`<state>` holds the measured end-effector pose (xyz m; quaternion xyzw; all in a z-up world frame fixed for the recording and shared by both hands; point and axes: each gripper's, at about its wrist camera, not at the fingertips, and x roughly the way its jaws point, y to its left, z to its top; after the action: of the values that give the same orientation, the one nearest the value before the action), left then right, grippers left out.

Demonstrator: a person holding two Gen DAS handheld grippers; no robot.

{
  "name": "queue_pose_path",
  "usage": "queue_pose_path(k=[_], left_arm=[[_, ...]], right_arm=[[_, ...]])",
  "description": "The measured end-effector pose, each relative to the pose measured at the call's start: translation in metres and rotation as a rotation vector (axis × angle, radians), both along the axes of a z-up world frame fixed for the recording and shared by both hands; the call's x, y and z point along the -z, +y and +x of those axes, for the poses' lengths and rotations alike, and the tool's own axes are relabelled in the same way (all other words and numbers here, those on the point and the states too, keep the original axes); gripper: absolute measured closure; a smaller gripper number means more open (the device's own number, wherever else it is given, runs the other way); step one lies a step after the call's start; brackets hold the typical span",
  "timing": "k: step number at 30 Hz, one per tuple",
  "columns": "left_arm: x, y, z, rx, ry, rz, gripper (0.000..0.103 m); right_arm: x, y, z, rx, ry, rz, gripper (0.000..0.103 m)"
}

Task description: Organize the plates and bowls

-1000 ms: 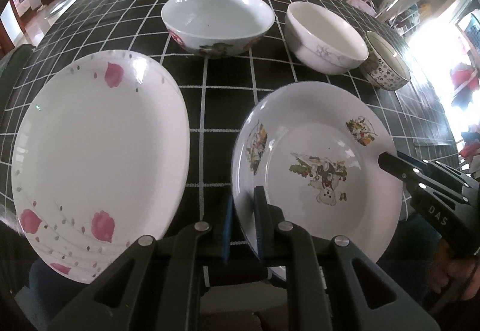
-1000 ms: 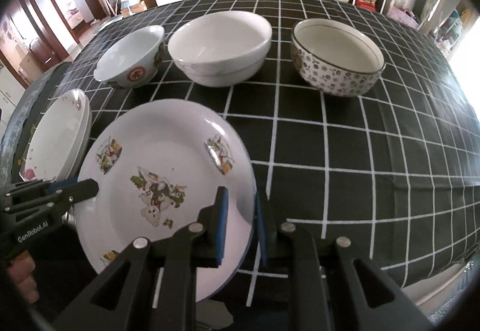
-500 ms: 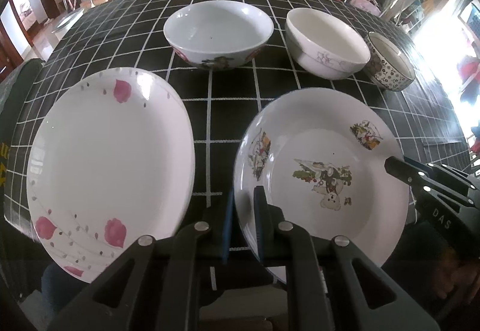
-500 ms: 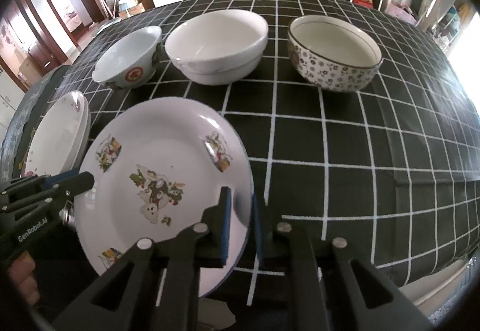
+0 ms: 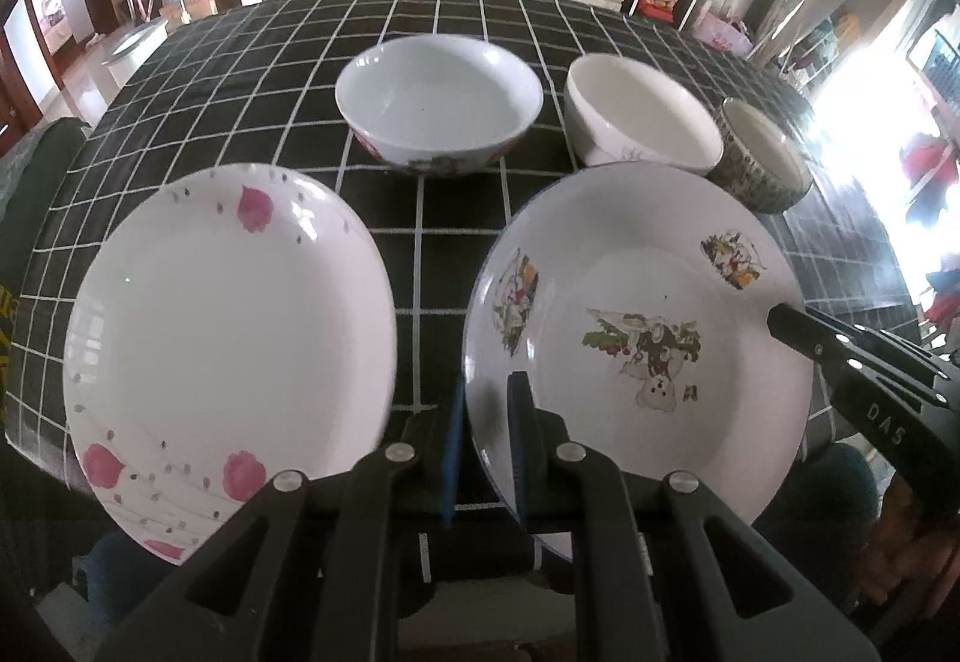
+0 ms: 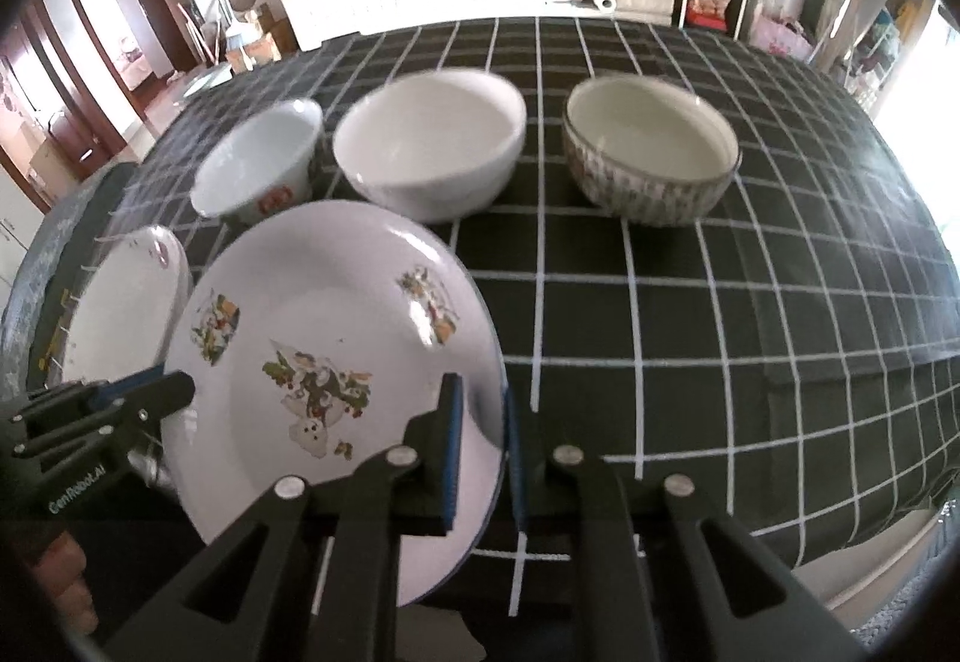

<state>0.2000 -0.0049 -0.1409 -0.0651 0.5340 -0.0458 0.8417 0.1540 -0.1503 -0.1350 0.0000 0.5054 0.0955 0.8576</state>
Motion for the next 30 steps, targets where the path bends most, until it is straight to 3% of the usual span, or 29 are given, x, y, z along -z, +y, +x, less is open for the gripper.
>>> queue_pose_path(k=[7,15,23,30], left_arm=[[-0.033,0.026,-0.001,-0.028,-0.043,-0.012,0.092],[-0.050,0.089,-0.015,-0.126,-0.051,0.014,0.092],[-0.045,0.151,-0.036,-0.222,-0.027,0.048,0.092],[-0.029,0.178,-0.038,-0.264,0.008,0.035,0.092]], right_arm=[[-0.028,0.015,0.002,-0.015,-0.031,0.026,0.086],[-0.050,0.076,0.007,-0.108,-0.064,0.051,0.086],[-0.037,0.143,0.017,-0.213,-0.025,0.051,0.086],[-0.016,0.181,0.016,-0.257,0.021,0.005,0.086]])
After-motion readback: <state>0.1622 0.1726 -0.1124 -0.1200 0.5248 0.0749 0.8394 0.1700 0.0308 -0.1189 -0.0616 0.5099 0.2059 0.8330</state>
